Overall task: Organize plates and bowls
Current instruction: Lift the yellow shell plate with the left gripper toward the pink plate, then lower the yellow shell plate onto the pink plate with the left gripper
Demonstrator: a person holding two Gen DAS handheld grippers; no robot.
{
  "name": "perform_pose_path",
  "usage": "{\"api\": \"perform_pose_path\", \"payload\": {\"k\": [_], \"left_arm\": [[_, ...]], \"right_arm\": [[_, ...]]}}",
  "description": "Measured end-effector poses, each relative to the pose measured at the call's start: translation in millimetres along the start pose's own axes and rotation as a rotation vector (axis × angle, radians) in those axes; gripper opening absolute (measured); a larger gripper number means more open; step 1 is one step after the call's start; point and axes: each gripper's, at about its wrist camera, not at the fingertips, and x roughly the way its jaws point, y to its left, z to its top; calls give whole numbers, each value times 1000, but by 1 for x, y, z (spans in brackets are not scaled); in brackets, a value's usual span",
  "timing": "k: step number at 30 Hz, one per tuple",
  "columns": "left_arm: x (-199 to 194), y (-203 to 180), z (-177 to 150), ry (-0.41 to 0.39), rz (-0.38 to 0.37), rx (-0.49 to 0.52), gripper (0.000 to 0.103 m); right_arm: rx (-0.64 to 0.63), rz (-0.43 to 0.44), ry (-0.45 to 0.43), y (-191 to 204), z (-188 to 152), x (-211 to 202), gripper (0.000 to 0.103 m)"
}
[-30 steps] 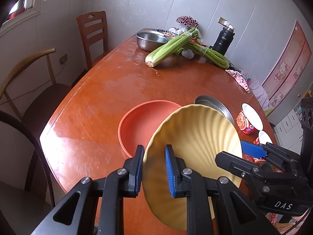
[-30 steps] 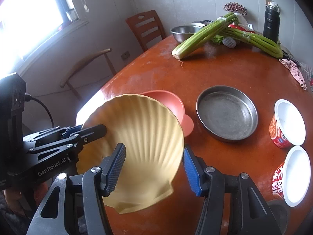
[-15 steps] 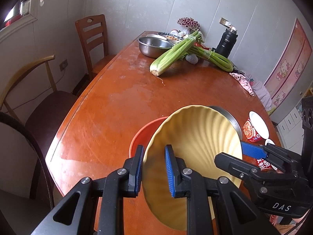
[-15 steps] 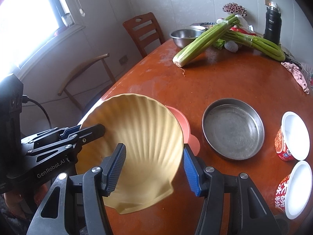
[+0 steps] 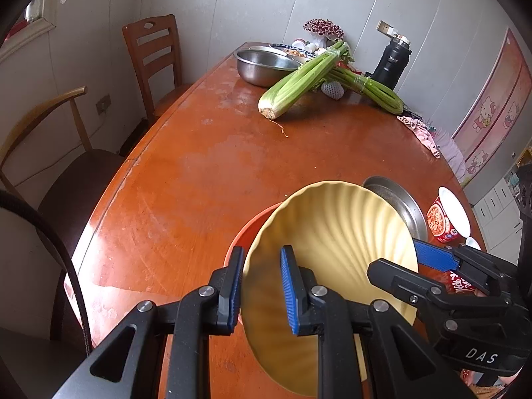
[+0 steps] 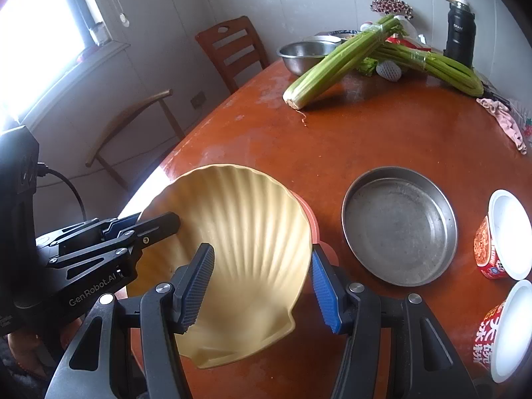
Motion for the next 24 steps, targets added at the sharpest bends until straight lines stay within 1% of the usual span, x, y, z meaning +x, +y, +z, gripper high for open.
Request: {"api": "perform_pose_path", "payload": {"k": [12,16,24], "left_arm": [[22,3,2,20,21,8,24],[29,1,3,23,53,20,25],[35,3,5,28,59,21,25]], "right_arm": [[-10,-27,38,-3,2,20,60],[-11,-25,45,-3,4,25,60],[-18,-36,57,-4,5,32,60]]}}
